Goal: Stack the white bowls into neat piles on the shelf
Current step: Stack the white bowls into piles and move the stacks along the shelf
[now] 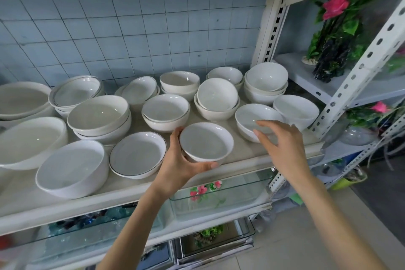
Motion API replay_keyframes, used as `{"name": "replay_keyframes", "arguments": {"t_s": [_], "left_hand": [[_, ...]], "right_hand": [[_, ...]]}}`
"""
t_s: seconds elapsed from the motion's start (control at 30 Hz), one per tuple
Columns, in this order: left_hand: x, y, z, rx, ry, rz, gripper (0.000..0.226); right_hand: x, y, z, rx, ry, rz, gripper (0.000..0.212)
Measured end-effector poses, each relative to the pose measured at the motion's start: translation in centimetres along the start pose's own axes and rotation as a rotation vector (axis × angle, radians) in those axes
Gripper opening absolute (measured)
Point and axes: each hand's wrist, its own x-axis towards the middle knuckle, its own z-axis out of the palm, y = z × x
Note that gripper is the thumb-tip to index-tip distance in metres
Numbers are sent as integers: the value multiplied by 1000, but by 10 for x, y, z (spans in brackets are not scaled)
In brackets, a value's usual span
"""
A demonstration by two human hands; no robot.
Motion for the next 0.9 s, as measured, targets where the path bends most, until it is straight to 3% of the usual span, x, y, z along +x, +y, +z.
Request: {"name": "replay_keyframes", "arguments": {"t_s": [0.3, 0.9], "left_hand": [[-2, 1, 0, -48, -11, -1, 107], [-2, -1, -5, -154, -94, -21, 95]], "right_hand": [[3, 9, 1, 77, -82, 24, 10], [11, -2, -9, 344, 57, 85, 10]]}}
